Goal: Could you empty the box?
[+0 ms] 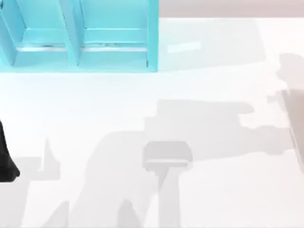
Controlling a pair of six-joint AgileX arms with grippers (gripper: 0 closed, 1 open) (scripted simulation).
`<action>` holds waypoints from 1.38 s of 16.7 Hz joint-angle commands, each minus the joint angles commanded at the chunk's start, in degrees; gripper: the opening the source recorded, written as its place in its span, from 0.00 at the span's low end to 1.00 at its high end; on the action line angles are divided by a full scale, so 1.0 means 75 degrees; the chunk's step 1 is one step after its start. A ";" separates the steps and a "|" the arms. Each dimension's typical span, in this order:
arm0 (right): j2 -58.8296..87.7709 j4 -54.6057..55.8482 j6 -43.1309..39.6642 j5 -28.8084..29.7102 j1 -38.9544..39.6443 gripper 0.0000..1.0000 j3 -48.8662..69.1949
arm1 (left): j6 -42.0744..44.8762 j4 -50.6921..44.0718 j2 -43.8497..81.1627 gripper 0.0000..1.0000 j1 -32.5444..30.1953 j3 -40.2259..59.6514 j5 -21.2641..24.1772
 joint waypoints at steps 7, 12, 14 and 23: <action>0.1385 0.0642 0.2086 -0.0075 0.1748 0.00 0.0700 | 0.0000 0.0000 0.0000 1.00 0.0000 0.0000 0.0000; 0.1685 0.0873 0.2479 -0.0117 0.1896 0.00 0.0728 | 0.0000 0.0000 0.0000 1.00 0.0000 0.0000 0.0000; 0.1685 0.0873 0.2479 -0.0117 0.1896 0.00 0.0728 | 0.0000 0.0000 0.0000 1.00 0.0000 0.0000 0.0000; 0.1959 0.1935 0.2511 -0.0105 0.1902 0.00 -0.0020 | 0.0000 0.0000 0.0000 1.00 0.0000 0.0000 0.0000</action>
